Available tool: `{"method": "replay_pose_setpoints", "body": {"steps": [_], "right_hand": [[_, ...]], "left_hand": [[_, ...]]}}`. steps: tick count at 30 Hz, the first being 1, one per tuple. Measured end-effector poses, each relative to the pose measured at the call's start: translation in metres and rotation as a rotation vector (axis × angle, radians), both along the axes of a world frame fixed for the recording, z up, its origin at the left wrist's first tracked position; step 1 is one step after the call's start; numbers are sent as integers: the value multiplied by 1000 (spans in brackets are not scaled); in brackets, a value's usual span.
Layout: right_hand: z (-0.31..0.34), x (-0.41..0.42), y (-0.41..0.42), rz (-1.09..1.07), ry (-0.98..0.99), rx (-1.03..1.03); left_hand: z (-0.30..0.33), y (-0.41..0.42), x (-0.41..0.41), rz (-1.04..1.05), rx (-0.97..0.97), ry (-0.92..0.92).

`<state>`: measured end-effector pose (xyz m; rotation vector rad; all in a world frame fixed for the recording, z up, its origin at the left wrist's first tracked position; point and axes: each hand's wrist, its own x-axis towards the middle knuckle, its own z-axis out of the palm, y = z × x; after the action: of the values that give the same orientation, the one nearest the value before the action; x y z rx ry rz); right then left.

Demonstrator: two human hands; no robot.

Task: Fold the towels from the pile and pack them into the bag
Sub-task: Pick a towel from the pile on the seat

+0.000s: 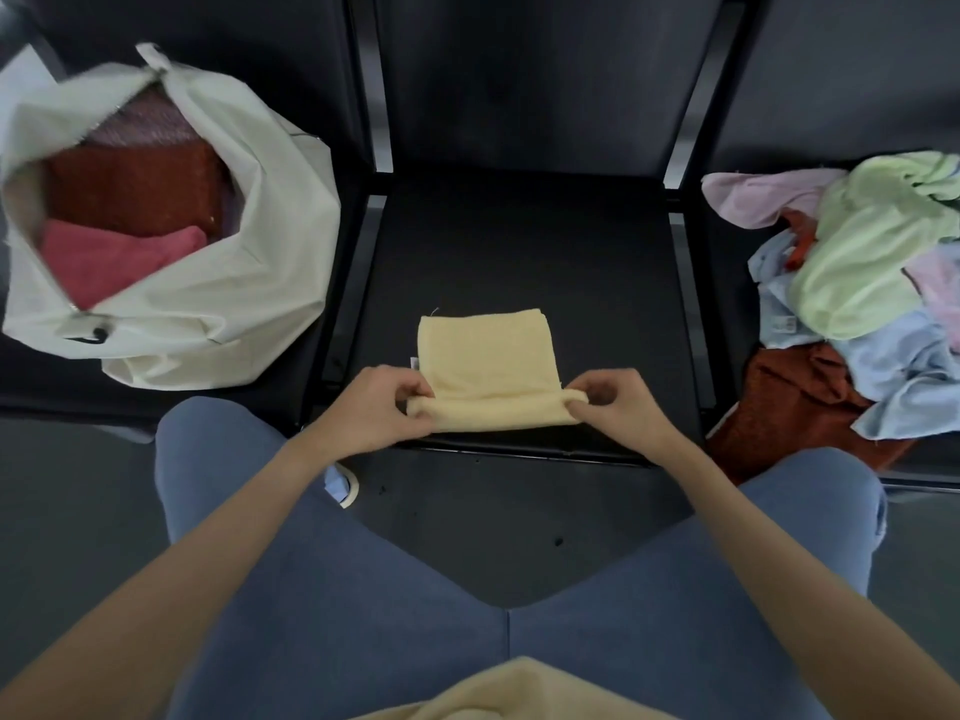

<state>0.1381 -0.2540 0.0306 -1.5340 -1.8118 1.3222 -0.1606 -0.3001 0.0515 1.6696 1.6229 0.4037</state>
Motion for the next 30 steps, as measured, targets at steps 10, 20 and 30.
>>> {"method": "replay_pose_setpoints", "body": {"steps": [10, 20, 30], "right_hand": [[-9, -45, 59, -403, 152, -83], [-37, -51, 71, -511, 20, -99], [-43, -68, 47, -361, -252, 24]], "left_hand": [[-20, 80, 5, 514, -70, -247], [-56, 83, 22, 808, -69, -150], [-70, 54, 39, 574, -137, 186]]}}
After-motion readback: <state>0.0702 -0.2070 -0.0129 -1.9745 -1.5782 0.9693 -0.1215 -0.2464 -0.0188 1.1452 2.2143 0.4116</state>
